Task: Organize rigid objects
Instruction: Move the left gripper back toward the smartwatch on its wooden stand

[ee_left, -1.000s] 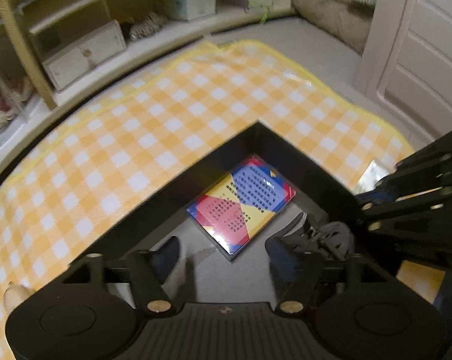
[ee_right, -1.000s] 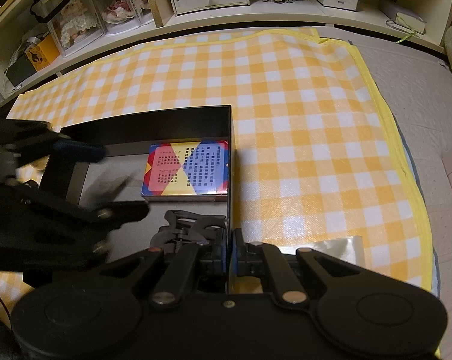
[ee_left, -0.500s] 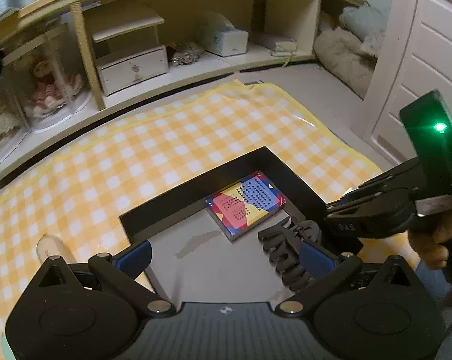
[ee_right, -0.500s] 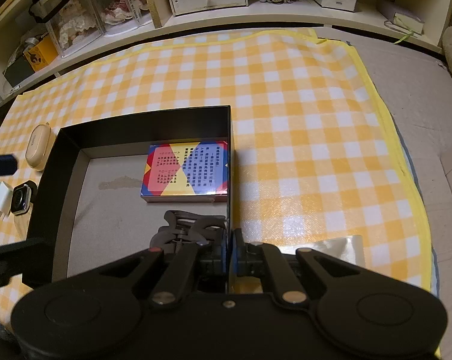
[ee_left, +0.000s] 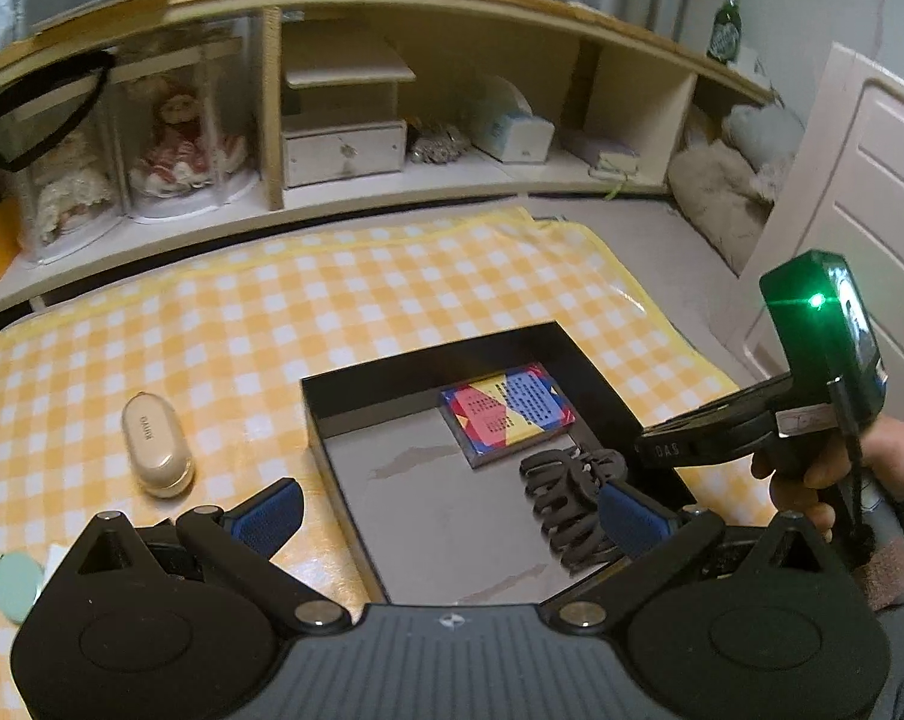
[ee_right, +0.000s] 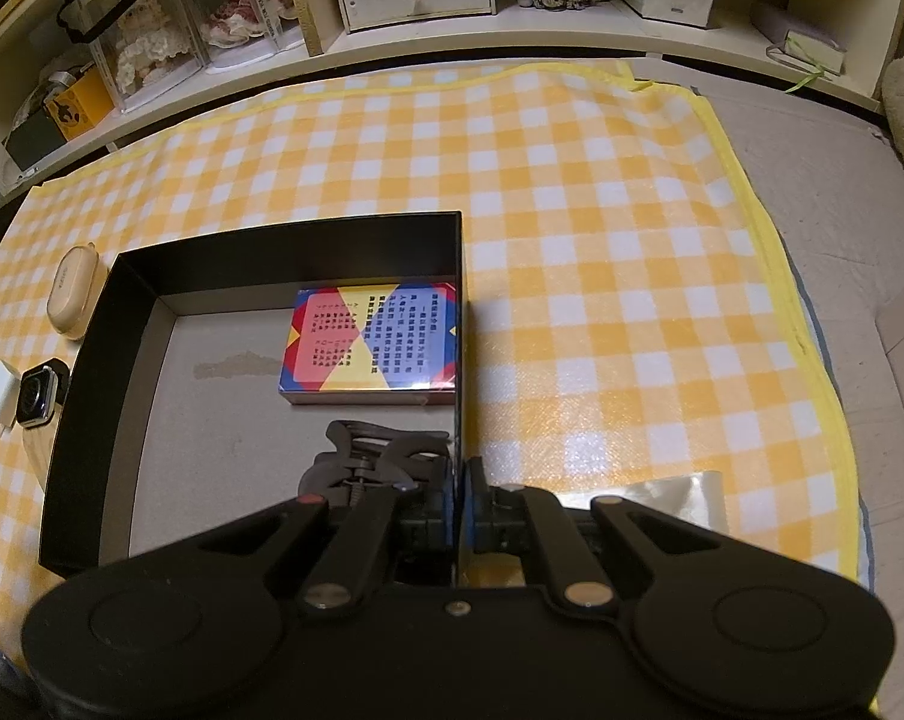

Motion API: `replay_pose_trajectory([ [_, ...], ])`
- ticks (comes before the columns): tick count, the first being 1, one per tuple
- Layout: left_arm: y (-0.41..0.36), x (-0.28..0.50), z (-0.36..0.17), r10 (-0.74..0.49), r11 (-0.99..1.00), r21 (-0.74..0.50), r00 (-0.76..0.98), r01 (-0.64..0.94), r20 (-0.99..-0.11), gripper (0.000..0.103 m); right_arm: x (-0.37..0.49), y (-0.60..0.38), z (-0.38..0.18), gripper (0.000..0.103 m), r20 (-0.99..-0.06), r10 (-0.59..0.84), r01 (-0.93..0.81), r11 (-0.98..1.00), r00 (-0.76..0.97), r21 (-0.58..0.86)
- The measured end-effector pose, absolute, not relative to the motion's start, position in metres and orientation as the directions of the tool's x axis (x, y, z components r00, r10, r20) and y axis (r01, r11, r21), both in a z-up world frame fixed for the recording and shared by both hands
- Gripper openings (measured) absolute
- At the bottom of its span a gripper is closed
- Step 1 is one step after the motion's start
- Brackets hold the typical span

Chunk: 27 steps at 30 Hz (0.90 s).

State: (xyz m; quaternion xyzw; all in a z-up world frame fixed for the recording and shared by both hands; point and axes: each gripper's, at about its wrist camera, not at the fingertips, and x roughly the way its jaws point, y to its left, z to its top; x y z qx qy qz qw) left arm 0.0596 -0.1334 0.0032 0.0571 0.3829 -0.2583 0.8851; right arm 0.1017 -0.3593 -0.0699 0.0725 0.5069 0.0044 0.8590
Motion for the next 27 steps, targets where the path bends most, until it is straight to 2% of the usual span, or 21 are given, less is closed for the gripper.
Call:
replay_pose_trajectory([
  [4,-0.112,0.056,0.009,-0.418,0.88,-0.128,0.618,0.457,-0.665,0.103,0.102,-0.359,-0.07,0.004,-0.87,0.08,0.065,0.99,0.486,0.128],
  [9,-0.086,0.061,0.011,-0.367,0.912,-0.122,0.643,0.393,-0.672,0.103,0.101,-0.359,-0.07,0.004,-0.87,0.081,0.065,0.99,0.486,0.128],
  [15,-0.044,0.074,-0.001,-0.253,0.962,-0.114,0.656,0.247,-0.711,0.103,0.101,-0.36,-0.07,0.004,-0.87,0.08,0.065,0.99,0.486,0.127],
  [21,-0.018,0.092,-0.029,-0.178,0.984,-0.161,0.584,0.082,-0.792,0.103,0.101,-0.364,-0.069,0.004,-0.87,0.08,0.065,0.99,0.486,0.127],
  [23,-0.015,0.097,-0.035,-0.203,0.979,-0.177,0.569,0.102,-0.797,0.103,0.101,-0.363,-0.069,0.004,-0.87,0.079,0.065,0.99,0.486,0.127],
  [27,-0.021,0.102,-0.043,-0.308,0.943,-0.19,0.496,0.274,-0.812,0.102,0.1,-0.364,-0.069,0.004,-0.87,0.08,0.065,0.99,0.486,0.127],
])
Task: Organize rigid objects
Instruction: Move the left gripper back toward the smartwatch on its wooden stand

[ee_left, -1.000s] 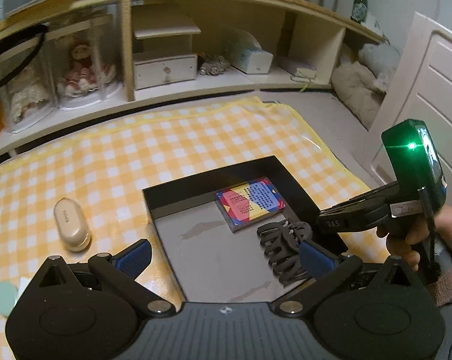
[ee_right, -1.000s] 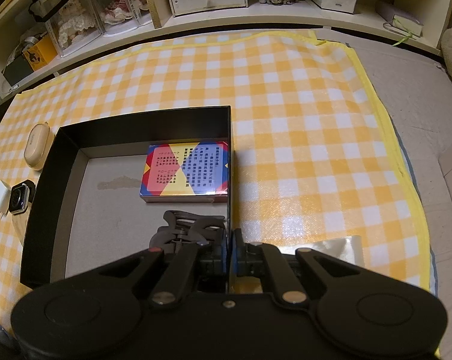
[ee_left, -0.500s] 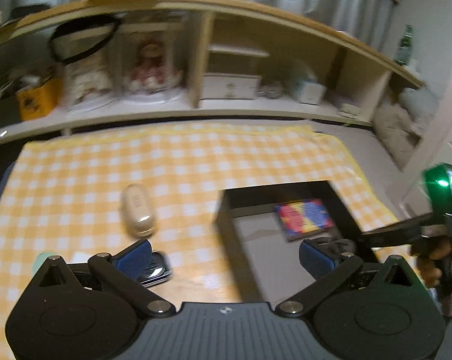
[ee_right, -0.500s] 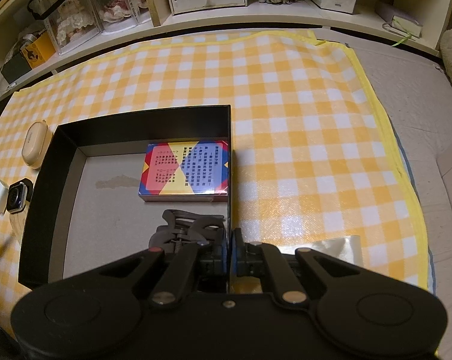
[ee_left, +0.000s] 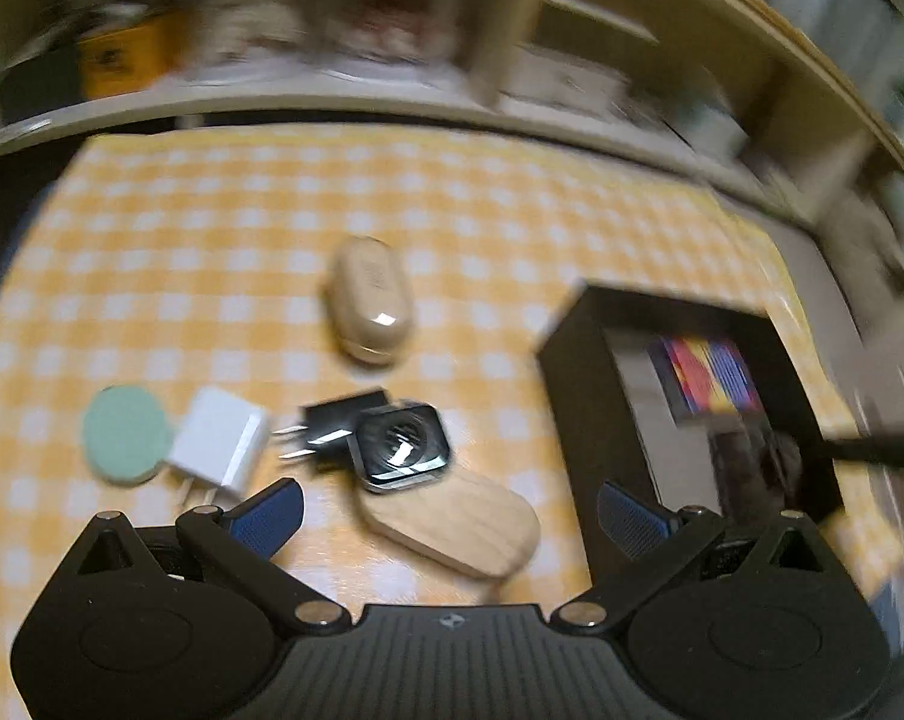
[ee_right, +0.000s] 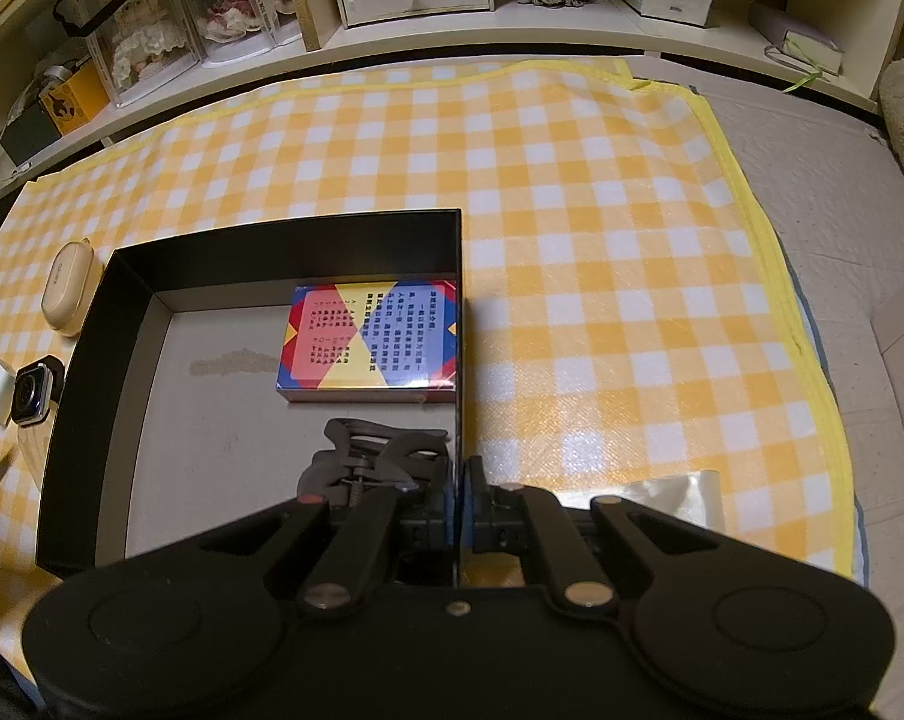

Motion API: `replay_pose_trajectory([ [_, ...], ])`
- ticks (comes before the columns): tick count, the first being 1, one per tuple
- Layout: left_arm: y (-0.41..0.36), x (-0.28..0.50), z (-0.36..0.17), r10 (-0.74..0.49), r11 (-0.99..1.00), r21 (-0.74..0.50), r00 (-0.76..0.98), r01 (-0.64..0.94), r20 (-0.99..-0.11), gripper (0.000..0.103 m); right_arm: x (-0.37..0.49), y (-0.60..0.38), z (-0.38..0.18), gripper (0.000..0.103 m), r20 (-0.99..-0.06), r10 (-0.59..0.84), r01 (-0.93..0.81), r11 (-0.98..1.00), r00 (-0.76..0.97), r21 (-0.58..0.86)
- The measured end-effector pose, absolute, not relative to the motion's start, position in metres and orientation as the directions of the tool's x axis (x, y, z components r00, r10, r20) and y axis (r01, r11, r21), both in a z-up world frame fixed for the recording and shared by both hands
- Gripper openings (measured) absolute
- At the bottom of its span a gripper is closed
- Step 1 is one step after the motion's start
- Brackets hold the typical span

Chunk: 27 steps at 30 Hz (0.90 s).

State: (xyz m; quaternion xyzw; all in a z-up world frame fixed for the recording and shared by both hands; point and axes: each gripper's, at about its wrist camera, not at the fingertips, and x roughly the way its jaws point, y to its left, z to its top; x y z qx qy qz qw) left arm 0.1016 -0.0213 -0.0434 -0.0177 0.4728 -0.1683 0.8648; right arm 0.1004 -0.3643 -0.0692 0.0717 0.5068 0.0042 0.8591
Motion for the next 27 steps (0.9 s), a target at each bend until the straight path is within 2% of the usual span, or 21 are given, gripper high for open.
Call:
replay_pose_trajectory([
  [7,-0.046,0.104,-0.062,-0.298,0.863,-0.063,0.406,0.501,-0.864,0.098,0.101,-0.362,-0.069,0.004,-0.871,0.077,0.064,0.99,0.486,0.124],
  [15,-0.057,0.114,-0.087,-0.259,0.856,-0.007,0.416,0.517,-0.872,0.099,0.101,-0.362,-0.069,0.004,-0.871,0.078,0.066,0.99,0.485,0.125],
  [19,-0.059,0.122,-0.095,-0.245,0.872,-0.017,0.405,0.489,-0.881,0.098,0.1,-0.368,-0.071,0.004,-0.873,0.075,0.065,0.991,0.482,0.12],
  [22,-0.059,0.125,-0.101,-0.226,0.882,-0.01,0.403,0.472,-0.887,0.092,0.1,-0.367,-0.071,0.004,-0.873,0.074,0.065,0.991,0.482,0.12],
  [27,-0.057,0.125,-0.098,-0.228,0.883,-0.026,0.378,0.469,-0.897,0.091,0.098,-0.371,-0.074,0.004,-0.877,0.075,0.065,0.991,0.475,0.12],
])
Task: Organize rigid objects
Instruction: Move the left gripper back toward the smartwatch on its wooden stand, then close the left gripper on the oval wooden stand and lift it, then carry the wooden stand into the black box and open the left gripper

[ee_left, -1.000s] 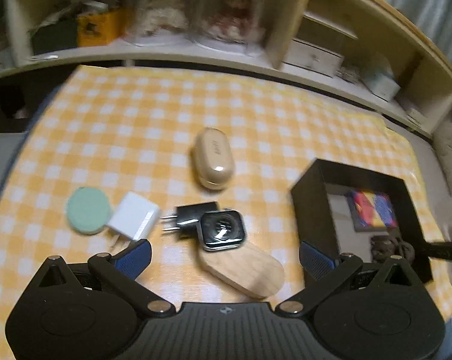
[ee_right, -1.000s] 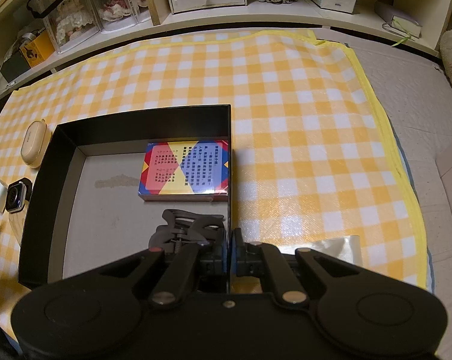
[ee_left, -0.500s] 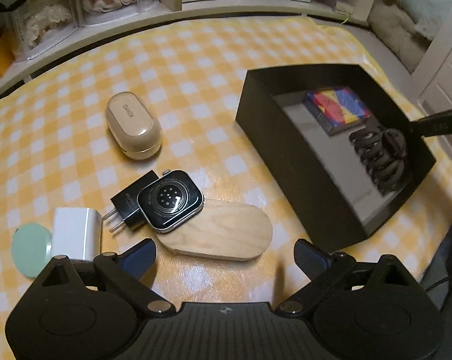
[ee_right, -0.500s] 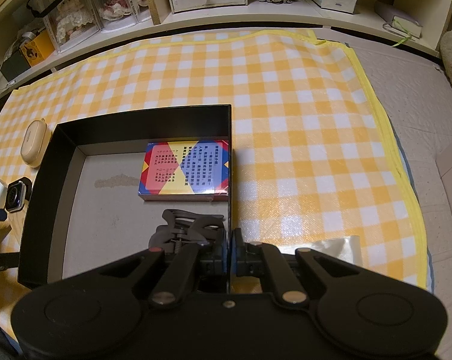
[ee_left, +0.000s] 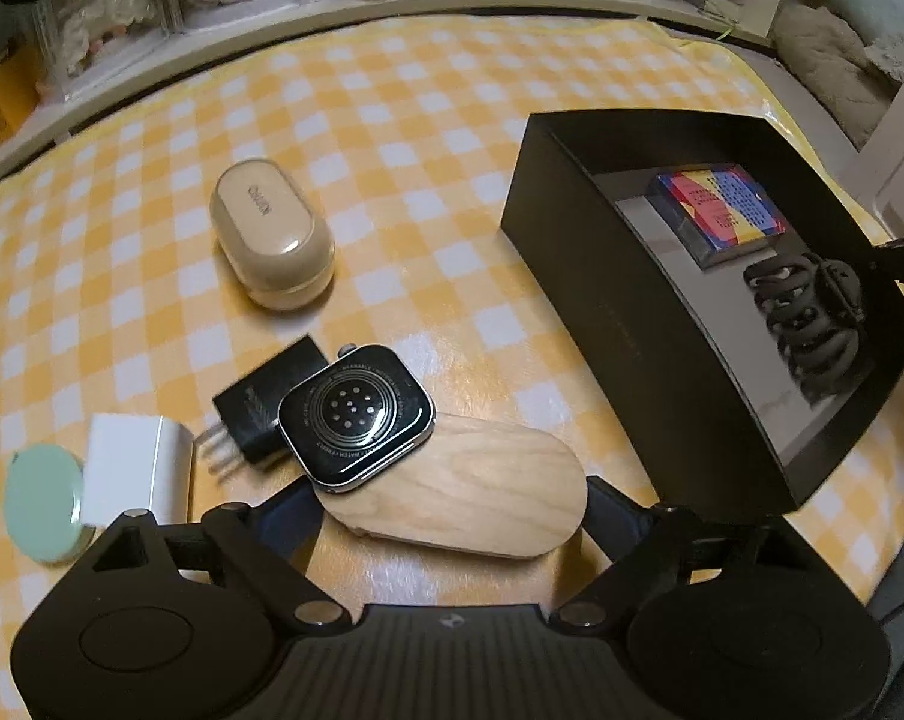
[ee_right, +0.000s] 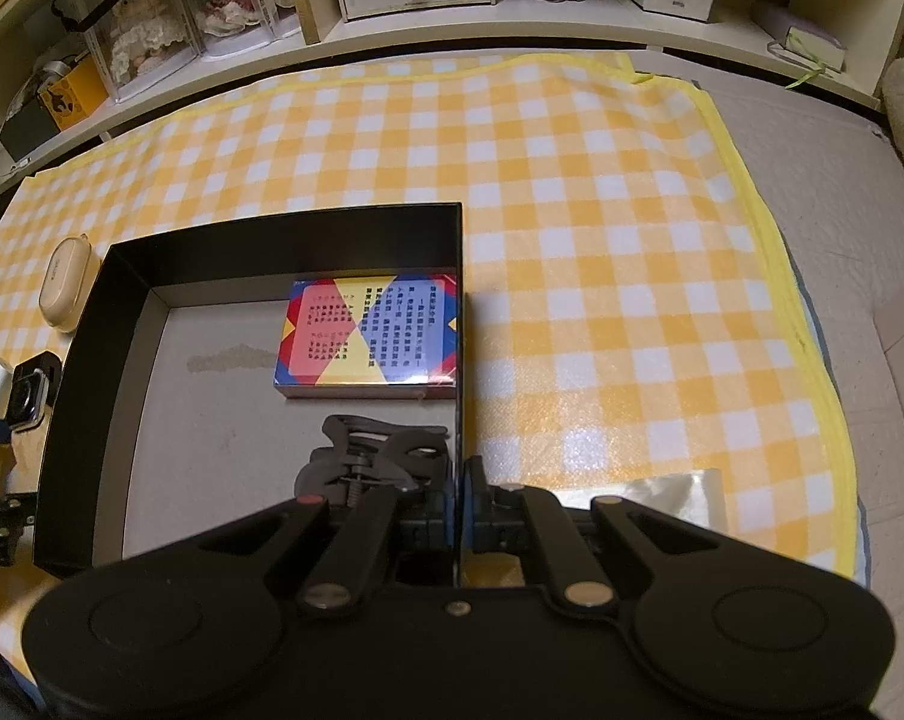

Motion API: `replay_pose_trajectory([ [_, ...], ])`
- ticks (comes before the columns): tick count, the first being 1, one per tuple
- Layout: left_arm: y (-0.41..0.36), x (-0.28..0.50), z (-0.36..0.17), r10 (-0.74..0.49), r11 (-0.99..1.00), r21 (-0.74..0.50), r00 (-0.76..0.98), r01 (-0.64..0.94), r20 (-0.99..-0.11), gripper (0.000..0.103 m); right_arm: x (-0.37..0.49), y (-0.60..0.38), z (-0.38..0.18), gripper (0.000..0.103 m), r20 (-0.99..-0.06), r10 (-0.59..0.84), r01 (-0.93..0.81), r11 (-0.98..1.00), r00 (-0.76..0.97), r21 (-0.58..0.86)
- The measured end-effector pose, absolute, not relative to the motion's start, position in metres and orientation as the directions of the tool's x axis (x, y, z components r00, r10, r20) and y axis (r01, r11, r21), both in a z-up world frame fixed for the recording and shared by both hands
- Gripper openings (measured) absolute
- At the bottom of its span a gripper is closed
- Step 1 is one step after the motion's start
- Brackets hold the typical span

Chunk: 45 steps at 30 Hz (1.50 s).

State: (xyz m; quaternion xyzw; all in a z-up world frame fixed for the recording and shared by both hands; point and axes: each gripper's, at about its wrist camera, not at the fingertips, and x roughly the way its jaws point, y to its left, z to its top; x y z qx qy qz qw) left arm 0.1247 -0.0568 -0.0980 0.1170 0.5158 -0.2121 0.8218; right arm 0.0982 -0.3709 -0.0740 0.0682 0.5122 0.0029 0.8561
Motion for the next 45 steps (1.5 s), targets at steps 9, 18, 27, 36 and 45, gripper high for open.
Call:
replay_pose_trajectory([
  [9,-0.033,0.102,-0.073,-0.269,0.92,-0.123,0.373,0.372,-0.888,0.09,0.098,-0.367,-0.075,0.004,-0.877,0.073,0.065,0.991,0.475,0.117],
  [18,-0.032,0.092,-0.045,-0.343,0.92,-0.192,0.461,0.343,-0.819,0.09,0.099,-0.366,-0.075,0.004,-0.877,0.071,0.065,0.991,0.475,0.115],
  [27,-0.052,0.102,-0.019,-0.349,0.92,-0.161,0.559,0.358,-0.753,0.09,0.1,-0.363,-0.075,0.004,-0.877,0.071,0.065,0.991,0.475,0.115],
  [36,-0.133,0.13,-0.006,-0.396,0.87,-0.121,0.532,0.478,-0.748,0.09,0.101,-0.364,-0.077,0.004,-0.876,0.075,0.066,0.99,0.477,0.121],
  [45,-0.172,0.166,-0.027,-0.306,0.909,-0.118,0.446,0.4,-0.842,0.09,0.101,-0.363,-0.077,0.004,-0.876,0.075,0.065,0.991,0.477,0.121],
])
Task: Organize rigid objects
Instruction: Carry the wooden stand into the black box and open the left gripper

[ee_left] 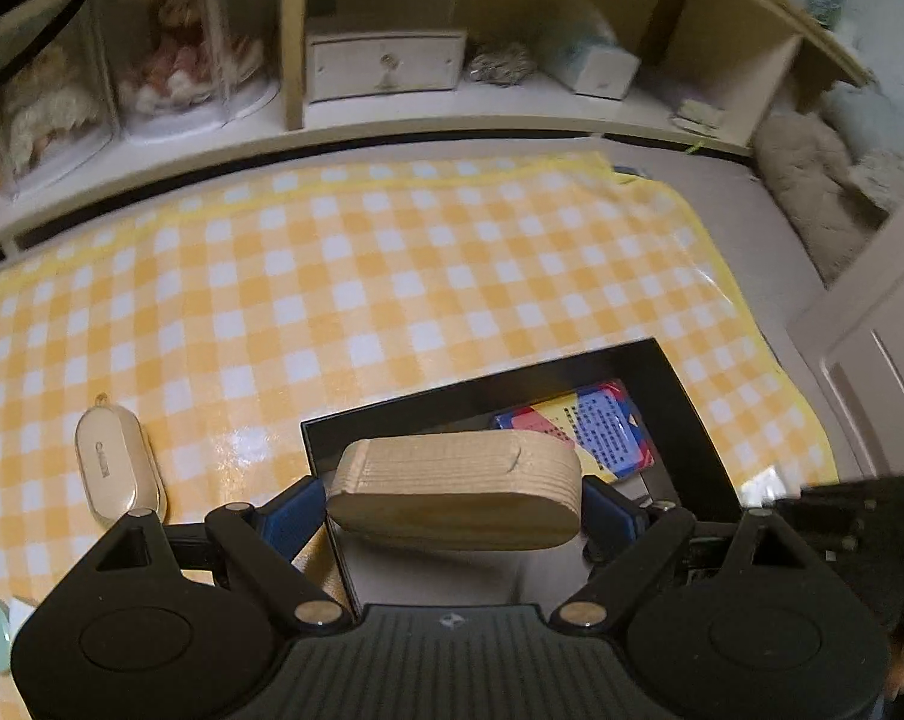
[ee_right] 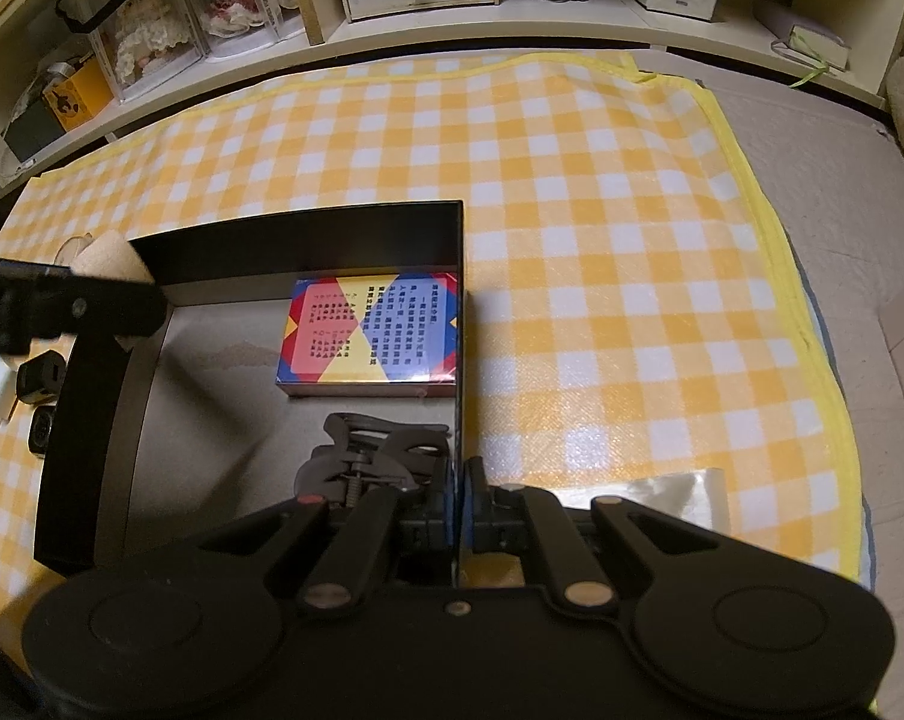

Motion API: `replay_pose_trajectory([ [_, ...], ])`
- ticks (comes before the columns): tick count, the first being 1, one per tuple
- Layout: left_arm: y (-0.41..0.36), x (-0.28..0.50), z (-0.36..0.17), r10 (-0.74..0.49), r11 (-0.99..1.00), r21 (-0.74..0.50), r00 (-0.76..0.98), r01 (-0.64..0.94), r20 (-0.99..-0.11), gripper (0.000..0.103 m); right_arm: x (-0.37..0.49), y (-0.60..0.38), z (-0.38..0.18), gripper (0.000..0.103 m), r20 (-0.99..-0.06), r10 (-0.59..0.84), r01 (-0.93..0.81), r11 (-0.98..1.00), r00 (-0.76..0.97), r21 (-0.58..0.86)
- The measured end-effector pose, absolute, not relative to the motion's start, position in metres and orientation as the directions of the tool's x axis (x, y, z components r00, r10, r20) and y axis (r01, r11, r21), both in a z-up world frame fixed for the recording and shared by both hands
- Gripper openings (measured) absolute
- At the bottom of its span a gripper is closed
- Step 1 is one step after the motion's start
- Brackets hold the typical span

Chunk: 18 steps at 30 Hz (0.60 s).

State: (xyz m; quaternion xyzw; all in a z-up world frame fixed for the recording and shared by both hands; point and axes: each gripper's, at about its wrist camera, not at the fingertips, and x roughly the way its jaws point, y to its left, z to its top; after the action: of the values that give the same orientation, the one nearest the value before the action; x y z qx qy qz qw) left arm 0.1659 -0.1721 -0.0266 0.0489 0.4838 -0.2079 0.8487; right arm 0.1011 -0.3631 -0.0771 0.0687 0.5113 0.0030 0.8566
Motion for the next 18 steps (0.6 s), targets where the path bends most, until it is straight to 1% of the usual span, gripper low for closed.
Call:
replay_pose_trajectory([
  [6,-0.181,0.168,-0.014,-0.241,0.92,-0.041,0.482,0.389,-0.842,0.091,0.102,-0.362,-0.077,0.005,-0.875,0.076,0.065,0.991,0.477,0.121],
  [7,-0.183,0.169,-0.012,-0.229,0.921,-0.027,0.481,0.389,-0.846,0.095,0.102,-0.362,-0.077,0.005,-0.875,0.078,0.064,0.99,0.478,0.124],
  [8,-0.183,0.17,-0.012,-0.213,0.923,-0.012,0.486,0.384,-0.847,0.101,0.102,-0.362,-0.077,0.005,-0.876,0.075,0.064,0.991,0.477,0.119],
  [10,-0.182,0.171,-0.011,-0.173,0.932,0.029,0.51,0.362,-0.842,0.103,0.103,-0.361,-0.077,0.005,-0.876,0.074,0.064,0.991,0.476,0.118],
  [18,-0.165,0.169,-0.027,-0.18,0.942,-0.014,0.47,0.336,-0.864,0.103,0.102,-0.36,-0.076,0.005,-0.876,0.074,0.063,0.991,0.477,0.118],
])
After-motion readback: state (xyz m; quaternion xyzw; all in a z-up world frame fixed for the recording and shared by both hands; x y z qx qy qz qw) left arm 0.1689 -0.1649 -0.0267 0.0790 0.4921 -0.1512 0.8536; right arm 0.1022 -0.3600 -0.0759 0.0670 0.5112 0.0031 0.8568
